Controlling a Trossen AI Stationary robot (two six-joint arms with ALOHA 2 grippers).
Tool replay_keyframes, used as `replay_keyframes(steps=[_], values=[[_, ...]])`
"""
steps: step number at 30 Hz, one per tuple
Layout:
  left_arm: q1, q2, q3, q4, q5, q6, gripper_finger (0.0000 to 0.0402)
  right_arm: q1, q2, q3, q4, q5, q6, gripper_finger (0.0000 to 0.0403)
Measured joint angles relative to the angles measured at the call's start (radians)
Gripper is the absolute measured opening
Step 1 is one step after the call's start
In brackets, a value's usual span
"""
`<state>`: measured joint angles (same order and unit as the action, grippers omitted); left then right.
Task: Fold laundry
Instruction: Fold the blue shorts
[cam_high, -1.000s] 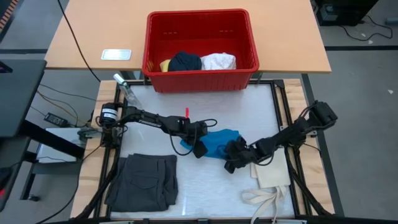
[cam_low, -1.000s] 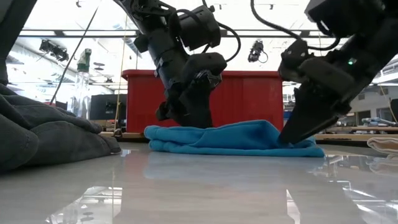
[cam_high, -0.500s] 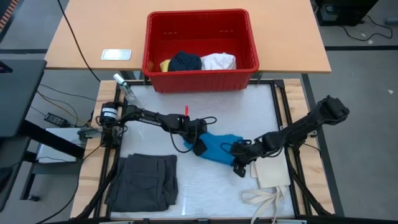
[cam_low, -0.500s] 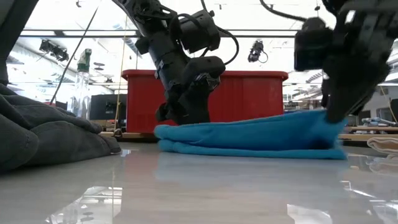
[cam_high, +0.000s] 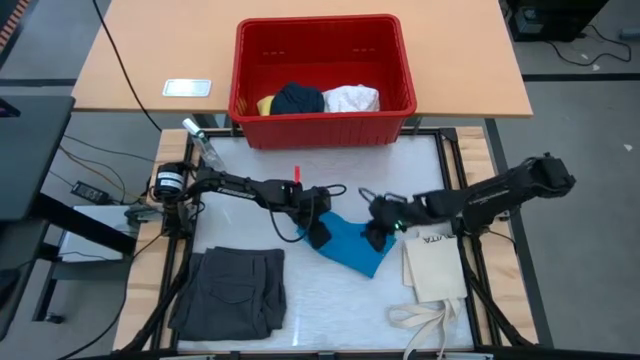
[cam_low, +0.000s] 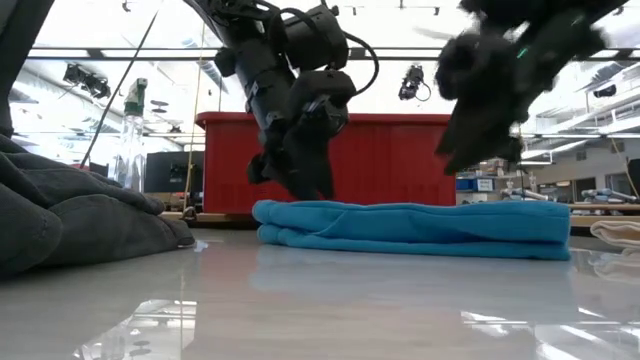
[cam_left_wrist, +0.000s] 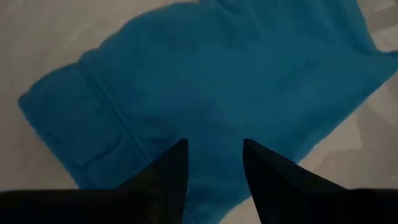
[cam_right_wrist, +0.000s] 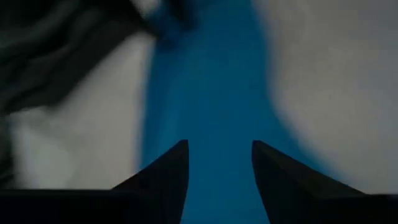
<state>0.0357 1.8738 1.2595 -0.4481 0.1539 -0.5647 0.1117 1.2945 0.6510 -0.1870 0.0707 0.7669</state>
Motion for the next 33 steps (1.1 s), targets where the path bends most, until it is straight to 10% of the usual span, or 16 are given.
replay_keyframes(steps=[10,22,33], values=[[0.035,0.045,-0.005,-0.037,0.001,0.075,0.0157,-0.147,0.235,0.000,0.087,-0.240,-0.152,0.0122],[0.267,0.046,0.076,-0.033,-0.083,0.273,0.0157,-0.162,0.229,-0.006,0.114,-0.412,0.207,0.0103],[0.226,0.041,0.293,-0.325,0.041,0.298,0.0157,-0.292,0.040,-0.002,0.036,-0.208,0.067,0.0122]])
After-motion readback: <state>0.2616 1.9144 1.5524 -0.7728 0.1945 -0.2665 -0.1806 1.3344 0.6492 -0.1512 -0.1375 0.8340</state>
